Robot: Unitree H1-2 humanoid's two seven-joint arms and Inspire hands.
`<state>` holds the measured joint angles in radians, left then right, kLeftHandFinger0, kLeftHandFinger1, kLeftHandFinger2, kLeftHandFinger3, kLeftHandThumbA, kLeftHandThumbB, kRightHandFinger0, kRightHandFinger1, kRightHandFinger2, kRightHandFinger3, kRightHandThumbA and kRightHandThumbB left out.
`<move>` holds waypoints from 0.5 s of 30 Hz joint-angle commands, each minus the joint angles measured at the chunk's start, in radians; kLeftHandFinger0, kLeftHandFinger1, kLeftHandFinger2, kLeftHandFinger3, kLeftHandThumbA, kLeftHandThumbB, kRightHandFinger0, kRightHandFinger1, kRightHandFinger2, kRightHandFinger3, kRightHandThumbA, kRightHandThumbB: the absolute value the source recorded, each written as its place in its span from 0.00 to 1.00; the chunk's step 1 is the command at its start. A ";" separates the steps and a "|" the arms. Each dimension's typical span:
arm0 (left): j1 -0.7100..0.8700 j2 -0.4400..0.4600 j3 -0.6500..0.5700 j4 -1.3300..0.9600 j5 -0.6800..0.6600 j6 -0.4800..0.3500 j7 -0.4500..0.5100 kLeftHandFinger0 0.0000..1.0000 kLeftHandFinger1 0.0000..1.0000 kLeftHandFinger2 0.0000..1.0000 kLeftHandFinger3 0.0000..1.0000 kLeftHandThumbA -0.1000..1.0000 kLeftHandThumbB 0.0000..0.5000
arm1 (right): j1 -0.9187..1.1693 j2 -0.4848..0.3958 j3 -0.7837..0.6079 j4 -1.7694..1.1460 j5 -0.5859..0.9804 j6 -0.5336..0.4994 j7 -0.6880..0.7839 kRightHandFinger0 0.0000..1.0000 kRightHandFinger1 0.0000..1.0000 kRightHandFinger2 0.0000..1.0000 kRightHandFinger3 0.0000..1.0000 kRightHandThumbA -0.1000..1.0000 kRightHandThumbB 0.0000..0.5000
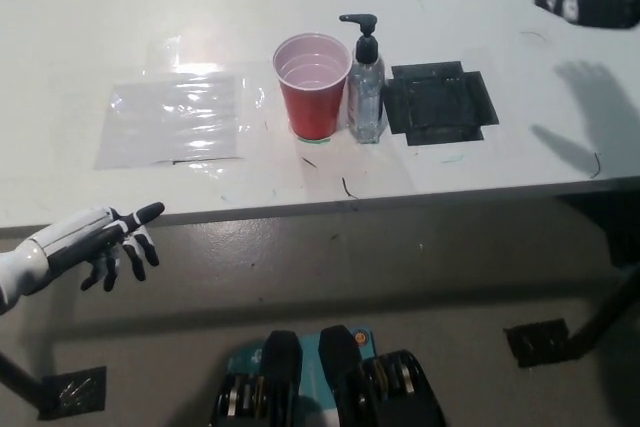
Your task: The robot uses its right hand to press the hand soap kept in the middle of the table to get liquid hand soap out
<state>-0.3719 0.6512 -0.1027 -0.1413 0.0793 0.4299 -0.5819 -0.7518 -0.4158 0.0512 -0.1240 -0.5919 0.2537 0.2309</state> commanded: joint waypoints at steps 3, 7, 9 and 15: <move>0.003 0.027 0.038 -0.026 -0.017 -0.015 0.014 0.13 0.21 0.37 0.61 1.00 0.45 | 0.095 -0.030 -0.077 -0.092 0.085 0.020 0.005 1.00 1.00 1.00 1.00 1.00 0.76; 0.006 0.027 0.040 -0.020 -0.012 -0.030 0.017 0.13 0.22 0.39 0.64 1.00 0.47 | 0.200 -0.014 -0.129 -0.093 0.130 0.022 -0.016 1.00 1.00 1.00 1.00 1.00 0.67; 0.007 0.025 0.041 -0.022 -0.009 -0.028 0.019 0.11 0.20 0.37 0.63 1.00 0.53 | 0.257 -0.008 -0.151 -0.062 0.154 -0.038 -0.049 1.00 1.00 1.00 1.00 1.00 0.66; 0.009 0.022 0.053 -0.025 -0.013 -0.021 0.022 0.11 0.20 0.37 0.63 1.00 0.55 | 0.376 0.045 -0.212 -0.042 0.237 -0.053 -0.071 1.00 1.00 1.00 1.00 1.00 0.51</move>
<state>-0.3498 0.6505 -0.0778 -0.1419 0.0786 0.4253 -0.5807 -0.3970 -0.3817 -0.1221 -0.1617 -0.4426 0.2493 0.2106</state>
